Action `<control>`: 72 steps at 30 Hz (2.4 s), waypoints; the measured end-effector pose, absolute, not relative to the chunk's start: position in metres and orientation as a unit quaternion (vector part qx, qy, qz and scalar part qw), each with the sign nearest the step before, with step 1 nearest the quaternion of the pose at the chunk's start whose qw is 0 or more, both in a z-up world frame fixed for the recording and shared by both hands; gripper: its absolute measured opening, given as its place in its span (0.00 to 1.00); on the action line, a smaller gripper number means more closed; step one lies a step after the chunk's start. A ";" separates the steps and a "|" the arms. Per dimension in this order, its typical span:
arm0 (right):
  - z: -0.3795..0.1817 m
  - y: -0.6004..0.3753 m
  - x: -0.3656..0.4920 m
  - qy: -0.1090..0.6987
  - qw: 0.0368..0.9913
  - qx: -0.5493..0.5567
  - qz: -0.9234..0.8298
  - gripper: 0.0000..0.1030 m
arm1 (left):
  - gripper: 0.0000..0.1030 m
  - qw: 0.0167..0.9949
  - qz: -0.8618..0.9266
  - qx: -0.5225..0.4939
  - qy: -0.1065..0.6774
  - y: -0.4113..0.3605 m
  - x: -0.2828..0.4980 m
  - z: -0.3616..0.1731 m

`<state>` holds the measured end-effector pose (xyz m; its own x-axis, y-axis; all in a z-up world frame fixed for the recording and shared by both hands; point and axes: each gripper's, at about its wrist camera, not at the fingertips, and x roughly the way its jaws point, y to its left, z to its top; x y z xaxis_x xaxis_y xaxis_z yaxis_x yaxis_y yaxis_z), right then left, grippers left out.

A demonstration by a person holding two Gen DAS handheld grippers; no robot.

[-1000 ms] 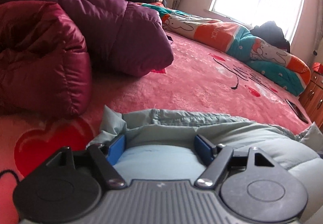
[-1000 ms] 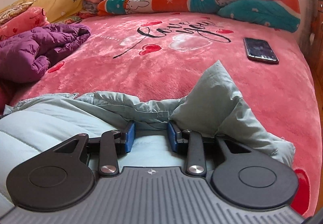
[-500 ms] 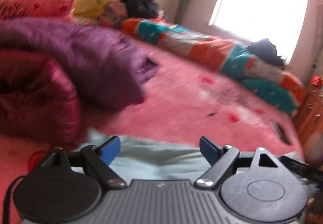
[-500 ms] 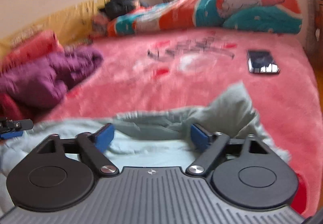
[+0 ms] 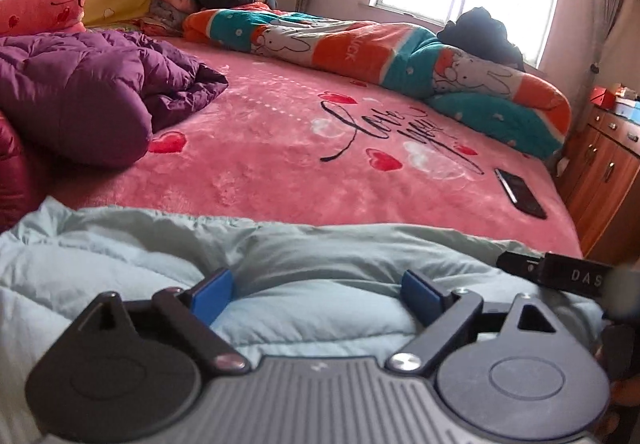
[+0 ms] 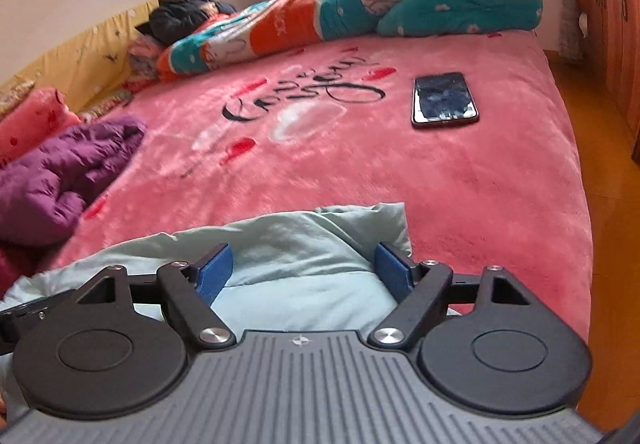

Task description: Fold large clothes

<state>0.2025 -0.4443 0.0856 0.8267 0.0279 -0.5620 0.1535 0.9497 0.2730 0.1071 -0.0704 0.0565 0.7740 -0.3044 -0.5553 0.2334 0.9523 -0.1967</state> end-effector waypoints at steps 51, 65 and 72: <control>0.083 -0.526 0.113 0.309 0.892 0.308 0.115 1.00 | 0.97 0.942 -0.103 -0.095 0.303 0.102 0.032 0.129; 0.060 -0.515 0.119 0.330 0.821 0.408 0.224 1.00 | 0.97 0.887 -0.179 -0.224 0.363 0.154 0.054 0.062; 0.053 -0.515 0.127 0.307 0.802 0.436 0.271 1.00 | 0.97 0.851 -0.227 -0.266 0.391 0.145 0.082 0.034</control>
<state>0.1271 -0.5145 0.0529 0.6649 0.7017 -0.2560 -0.1668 0.4735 0.8648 0.0824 0.1453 0.0337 0.5911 -0.5949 -0.5447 0.1789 0.7552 -0.6306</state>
